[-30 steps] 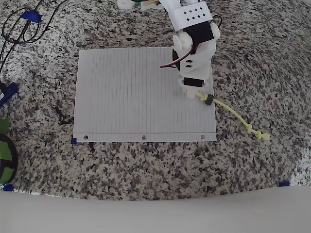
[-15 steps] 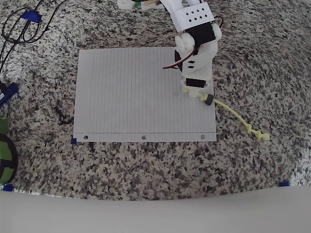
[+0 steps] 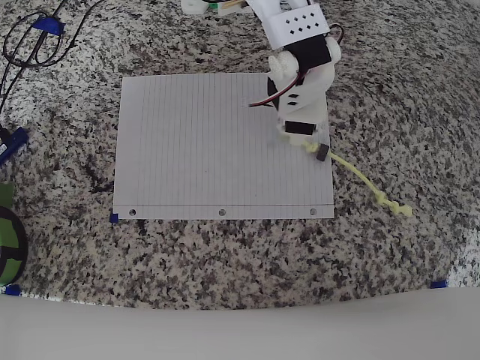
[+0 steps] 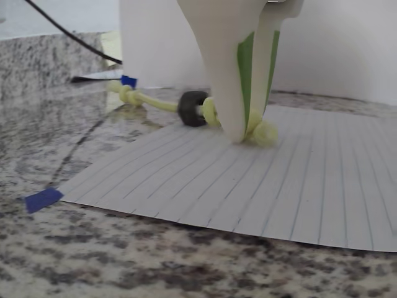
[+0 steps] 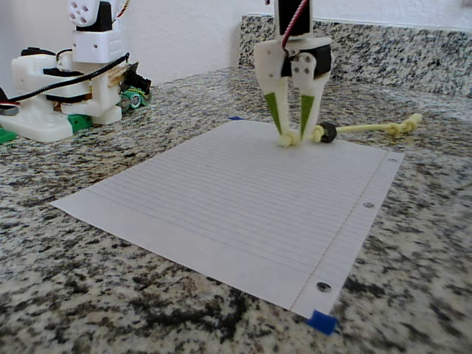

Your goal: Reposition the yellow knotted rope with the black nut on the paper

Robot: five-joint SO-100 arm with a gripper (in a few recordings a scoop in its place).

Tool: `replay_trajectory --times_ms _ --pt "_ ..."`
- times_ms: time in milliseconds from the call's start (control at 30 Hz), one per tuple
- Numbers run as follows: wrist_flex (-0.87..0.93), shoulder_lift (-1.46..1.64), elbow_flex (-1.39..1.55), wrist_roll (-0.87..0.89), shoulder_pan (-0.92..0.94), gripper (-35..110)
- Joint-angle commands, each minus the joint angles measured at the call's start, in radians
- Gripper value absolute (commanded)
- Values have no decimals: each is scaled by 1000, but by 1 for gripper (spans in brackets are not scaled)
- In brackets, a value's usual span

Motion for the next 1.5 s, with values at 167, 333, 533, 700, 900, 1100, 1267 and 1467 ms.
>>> replay_trajectory --times_ms 167,333,533,700,900,1100,1267,1467 --pt "78 161 -11 78 202 0" --pt "106 236 11 143 334 0" --pt "124 334 29 213 491 0" --pt "118 400 48 267 623 0" --pt "101 482 49 307 716 0" --pt "98 566 51 311 833 0" --pt "81 632 55 365 942 0" --pt "2 699 54 423 1063 0"
